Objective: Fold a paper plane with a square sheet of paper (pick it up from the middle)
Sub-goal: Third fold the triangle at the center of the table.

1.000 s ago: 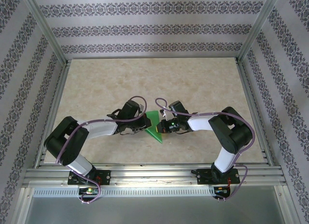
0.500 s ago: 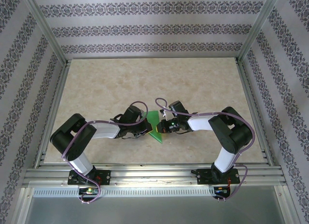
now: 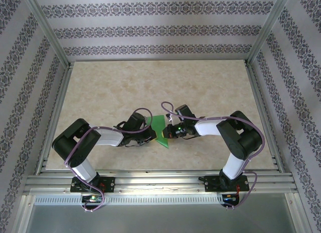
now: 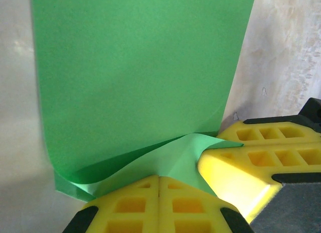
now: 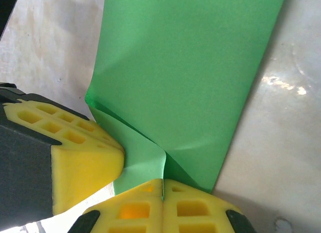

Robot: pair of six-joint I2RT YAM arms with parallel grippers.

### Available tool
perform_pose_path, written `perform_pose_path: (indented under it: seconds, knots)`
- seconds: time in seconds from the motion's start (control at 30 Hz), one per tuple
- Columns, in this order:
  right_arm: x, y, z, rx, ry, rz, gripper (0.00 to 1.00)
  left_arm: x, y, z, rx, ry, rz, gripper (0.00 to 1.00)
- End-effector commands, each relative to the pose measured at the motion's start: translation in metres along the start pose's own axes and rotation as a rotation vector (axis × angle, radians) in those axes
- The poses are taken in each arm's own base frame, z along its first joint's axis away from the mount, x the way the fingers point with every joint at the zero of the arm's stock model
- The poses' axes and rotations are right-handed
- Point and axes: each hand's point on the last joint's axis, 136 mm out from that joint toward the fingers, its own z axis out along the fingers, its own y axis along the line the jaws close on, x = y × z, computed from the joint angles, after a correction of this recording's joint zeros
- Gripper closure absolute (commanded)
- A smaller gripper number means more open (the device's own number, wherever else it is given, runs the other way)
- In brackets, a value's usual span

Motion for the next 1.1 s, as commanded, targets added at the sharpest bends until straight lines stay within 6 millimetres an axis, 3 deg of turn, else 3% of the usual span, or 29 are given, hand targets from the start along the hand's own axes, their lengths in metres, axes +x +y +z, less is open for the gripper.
perform_pose_path:
  seconds: [0.0,0.1,0.27,0.37,0.47,0.67,1.07]
  knots:
    - [-0.007,0.002,-0.004,0.013,-0.021,0.012,0.88,0.009,0.029,0.005,-0.106,0.006,-0.014,0.95]
    - [-0.016,0.012,-0.02,-0.002,-0.058,0.017,0.78,0.009,0.028,0.005,-0.106,0.009,-0.009,0.96]
    - [-0.021,0.023,-0.044,-0.009,-0.104,0.027,0.7,0.009,0.028,0.006,-0.105,0.014,-0.007,0.96]
    - [-0.013,0.047,-0.046,-0.116,-0.061,-0.001,0.76,0.008,0.027,0.007,-0.102,0.013,-0.009,0.96]
    - [0.005,0.064,-0.036,-0.182,0.036,-0.013,0.85,0.008,0.027,0.007,-0.103,0.012,-0.008,0.96]
    - [0.03,0.061,-0.011,-0.13,0.138,-0.03,0.97,0.008,0.028,0.006,-0.106,0.013,-0.008,0.96]
    - [0.036,0.036,0.004,-0.02,0.177,-0.013,0.98,0.009,0.028,0.008,-0.103,0.02,-0.008,0.96]
